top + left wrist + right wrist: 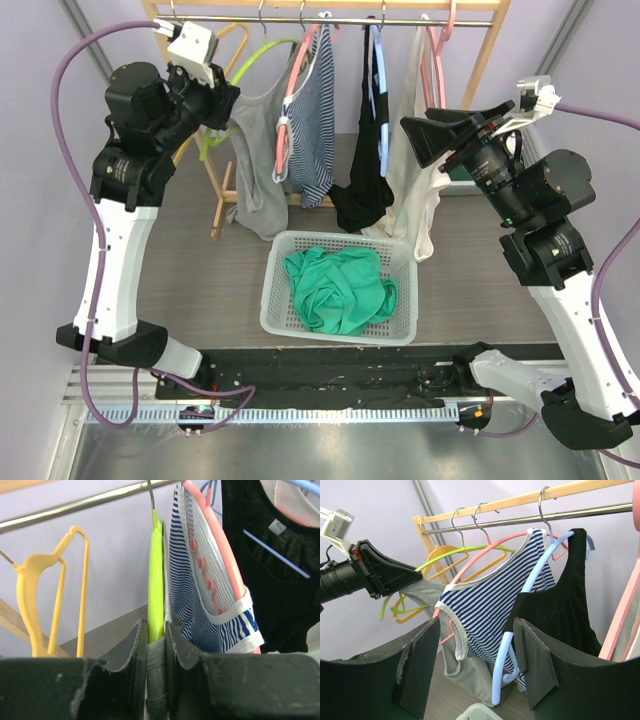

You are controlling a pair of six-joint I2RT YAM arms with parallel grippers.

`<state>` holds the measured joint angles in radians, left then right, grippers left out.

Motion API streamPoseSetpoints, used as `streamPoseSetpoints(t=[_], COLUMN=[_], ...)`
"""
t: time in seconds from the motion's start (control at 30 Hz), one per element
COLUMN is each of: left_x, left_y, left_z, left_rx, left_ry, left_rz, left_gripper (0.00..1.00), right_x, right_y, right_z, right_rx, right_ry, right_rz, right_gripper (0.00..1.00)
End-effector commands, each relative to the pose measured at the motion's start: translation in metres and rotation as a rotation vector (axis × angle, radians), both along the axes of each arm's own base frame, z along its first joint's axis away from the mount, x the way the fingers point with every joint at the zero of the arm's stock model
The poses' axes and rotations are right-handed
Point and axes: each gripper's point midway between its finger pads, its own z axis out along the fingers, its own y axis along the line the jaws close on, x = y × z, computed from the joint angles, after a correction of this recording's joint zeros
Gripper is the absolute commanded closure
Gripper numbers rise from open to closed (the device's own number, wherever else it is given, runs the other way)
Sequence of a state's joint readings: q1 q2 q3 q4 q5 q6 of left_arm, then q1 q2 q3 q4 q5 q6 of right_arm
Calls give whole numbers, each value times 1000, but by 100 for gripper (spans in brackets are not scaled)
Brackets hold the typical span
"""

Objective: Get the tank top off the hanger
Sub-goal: Pick up the hanger from the clothesline.

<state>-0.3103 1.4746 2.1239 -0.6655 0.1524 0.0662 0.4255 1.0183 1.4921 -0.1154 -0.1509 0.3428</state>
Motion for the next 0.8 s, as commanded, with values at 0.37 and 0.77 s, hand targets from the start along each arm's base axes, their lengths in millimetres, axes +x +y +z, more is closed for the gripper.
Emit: streamPoseSetpoints(t=[0.37, 0.77], left_x=[-10, 5], left_y=[-5, -11], left_z=[-34, -40], left_rx=[119, 140], left_ry=[68, 101], left_rz=[-69, -66], left_gripper=[64, 99], right_x=[-8, -9], right_y=[-6, -9], right_z=[4, 3], right_rx=[-7, -19], right_ry=[-16, -18], right_rz=[-14, -30], right_gripper=[32, 32])
